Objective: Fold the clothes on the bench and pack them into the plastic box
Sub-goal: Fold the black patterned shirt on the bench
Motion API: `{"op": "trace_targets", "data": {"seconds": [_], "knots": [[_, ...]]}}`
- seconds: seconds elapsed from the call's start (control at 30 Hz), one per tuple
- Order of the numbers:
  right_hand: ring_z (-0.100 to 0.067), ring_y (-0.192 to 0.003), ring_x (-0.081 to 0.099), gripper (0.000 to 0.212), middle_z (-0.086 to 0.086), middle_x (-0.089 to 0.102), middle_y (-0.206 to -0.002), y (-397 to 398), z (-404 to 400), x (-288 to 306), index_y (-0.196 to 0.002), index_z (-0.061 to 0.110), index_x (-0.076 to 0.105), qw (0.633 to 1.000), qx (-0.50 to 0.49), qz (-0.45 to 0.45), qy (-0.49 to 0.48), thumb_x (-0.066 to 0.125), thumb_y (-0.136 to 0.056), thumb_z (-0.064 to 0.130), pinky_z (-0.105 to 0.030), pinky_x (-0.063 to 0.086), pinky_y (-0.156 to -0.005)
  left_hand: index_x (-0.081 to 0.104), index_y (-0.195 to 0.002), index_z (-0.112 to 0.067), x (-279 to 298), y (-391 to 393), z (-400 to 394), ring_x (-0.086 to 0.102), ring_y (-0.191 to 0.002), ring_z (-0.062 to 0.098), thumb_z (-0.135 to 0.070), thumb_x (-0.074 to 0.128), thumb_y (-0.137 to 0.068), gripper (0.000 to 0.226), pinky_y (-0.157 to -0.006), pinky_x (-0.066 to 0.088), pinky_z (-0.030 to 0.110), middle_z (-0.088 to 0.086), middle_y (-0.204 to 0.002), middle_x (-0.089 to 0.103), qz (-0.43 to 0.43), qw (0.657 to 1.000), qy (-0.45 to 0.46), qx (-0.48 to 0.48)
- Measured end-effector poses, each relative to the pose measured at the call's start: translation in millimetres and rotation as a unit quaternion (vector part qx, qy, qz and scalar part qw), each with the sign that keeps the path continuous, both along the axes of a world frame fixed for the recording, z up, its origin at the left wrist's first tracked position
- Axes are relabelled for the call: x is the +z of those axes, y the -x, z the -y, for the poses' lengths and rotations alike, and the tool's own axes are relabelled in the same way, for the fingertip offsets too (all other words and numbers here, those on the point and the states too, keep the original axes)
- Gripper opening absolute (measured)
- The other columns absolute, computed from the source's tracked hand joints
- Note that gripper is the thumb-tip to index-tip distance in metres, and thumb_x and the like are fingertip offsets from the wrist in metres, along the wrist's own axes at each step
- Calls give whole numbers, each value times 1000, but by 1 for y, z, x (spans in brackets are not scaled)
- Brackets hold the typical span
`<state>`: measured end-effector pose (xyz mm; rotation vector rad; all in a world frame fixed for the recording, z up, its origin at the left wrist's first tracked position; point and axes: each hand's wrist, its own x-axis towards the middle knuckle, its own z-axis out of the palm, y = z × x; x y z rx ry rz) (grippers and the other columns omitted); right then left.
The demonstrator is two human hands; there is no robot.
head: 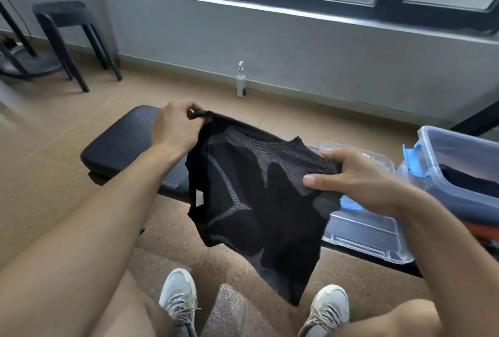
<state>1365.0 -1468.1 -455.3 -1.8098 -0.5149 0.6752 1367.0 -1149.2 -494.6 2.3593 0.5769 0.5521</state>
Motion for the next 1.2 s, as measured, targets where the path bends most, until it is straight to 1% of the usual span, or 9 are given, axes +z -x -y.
{"op": "trace_targets", "data": {"seconds": [0.2,0.37,0.47,0.6,0.67,0.8,1.0,1.1,1.2], "knots": [[-21,-53,66,22,-6,72,-72,13,-45,6,-90,7,68,980,-62,35,-187,70,-81,26,-28,50,-42,76,-108,-25,82,-54,5,70,-105,33,-27,64,-90,22,-90,57,39,10,-107,77,66,994,-84,33],[-15,-60,69,24,-1,75,-79,4,-39,5,-92,10,71,954,-188,-3,-235,70,-80,31,-24,51,-39,71,-110,-16,153,-103,63,67,-105,28,-16,56,-95,21,-86,52,33,9,-111,74,165,976,-129,-63],[-21,-65,73,28,-8,79,-90,-7,-15,-5,-99,9,72,962,-222,-31,-158,71,-84,32,-25,53,-42,66,-123,-17,131,-128,107,64,-114,32,-17,54,-97,28,-93,49,34,12,-122,71,92,975,-118,-165],[-33,-64,76,28,-9,79,-82,-26,26,-30,-102,9,70,974,-220,-37,50,69,-92,36,-34,56,-54,29,-159,-18,34,-116,137,49,-139,28,-27,66,-97,73,-112,36,30,12,-155,49,-132,932,-45,-334],[-36,-66,76,31,-6,77,-72,-38,44,-44,-97,9,67,962,-215,-50,158,73,-90,38,-41,58,-61,23,-161,-15,-23,-88,131,35,-149,28,-37,65,-97,80,-119,30,35,9,-164,35,-237,905,-44,-350],[-28,-63,75,43,-10,78,-74,-53,64,-61,-94,6,65,923,-143,-94,344,73,-88,48,-29,57,-58,18,-162,-16,-90,-34,72,7,-158,29,-56,57,-97,86,-127,14,46,7,-171,14,-337,894,-96,-279],[-26,-56,71,48,-14,76,-76,-61,73,-62,-97,0,65,897,-133,-76,414,75,-87,46,-30,57,-55,58,-125,-10,-84,2,-16,55,-126,39,-66,76,-71,80,-100,48,42,19,-134,58,-344,933,-103,-27],[-25,-55,69,37,-16,70,-82,-60,76,-69,-88,3,60,906,-160,-47,389,80,-85,34,-31,57,-49,63,-76,-12,-87,15,-18,66,-95,35,-79,73,-61,69,-79,51,35,16,-104,73,-394,916,-71,-18],[-21,-58,68,31,-10,67,-78,-56,75,-73,-82,8,54,929,-186,-46,316,82,-83,21,-32,57,-46,63,-73,-14,-88,23,-5,65,-85,29,-71,81,-62,61,-70,47,31,8,-91,72,-404,913,-37,-41]]}}
